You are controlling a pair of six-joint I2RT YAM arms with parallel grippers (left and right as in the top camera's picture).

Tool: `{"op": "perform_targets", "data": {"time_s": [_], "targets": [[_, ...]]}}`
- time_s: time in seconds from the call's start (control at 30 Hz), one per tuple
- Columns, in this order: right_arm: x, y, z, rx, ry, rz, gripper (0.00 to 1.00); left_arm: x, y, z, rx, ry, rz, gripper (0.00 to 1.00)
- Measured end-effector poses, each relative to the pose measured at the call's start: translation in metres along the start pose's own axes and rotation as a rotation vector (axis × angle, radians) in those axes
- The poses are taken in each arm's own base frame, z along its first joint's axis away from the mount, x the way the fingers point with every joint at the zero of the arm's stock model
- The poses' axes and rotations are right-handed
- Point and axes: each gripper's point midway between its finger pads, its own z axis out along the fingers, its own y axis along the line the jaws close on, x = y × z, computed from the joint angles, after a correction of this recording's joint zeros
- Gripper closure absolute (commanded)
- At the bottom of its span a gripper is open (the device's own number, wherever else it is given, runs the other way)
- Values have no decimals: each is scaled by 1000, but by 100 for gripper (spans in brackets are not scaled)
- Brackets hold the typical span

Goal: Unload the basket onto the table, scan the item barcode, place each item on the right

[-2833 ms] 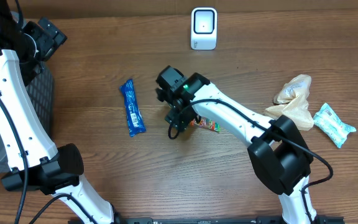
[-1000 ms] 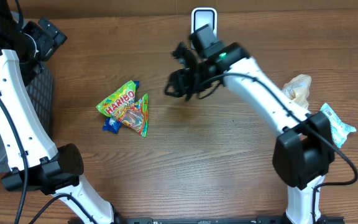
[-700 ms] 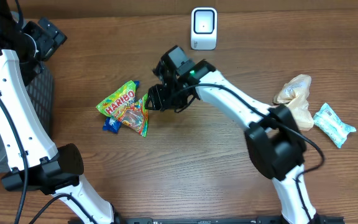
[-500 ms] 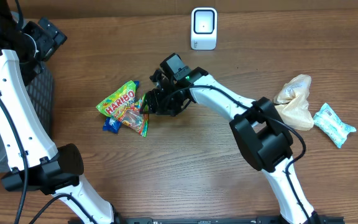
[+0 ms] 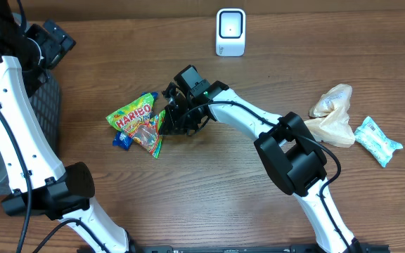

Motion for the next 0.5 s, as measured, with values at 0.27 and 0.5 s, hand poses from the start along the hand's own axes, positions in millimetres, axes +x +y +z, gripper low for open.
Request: {"op": "perform_targets", "data": {"time_s": [0.27,0.5], "targets": [[-25,-16,1,99,-121,1,30,0,0,0,0,0,0,0],[-40,-4,10,89,-197,-64,59,0,0,0,0,-1,0,1]]}}
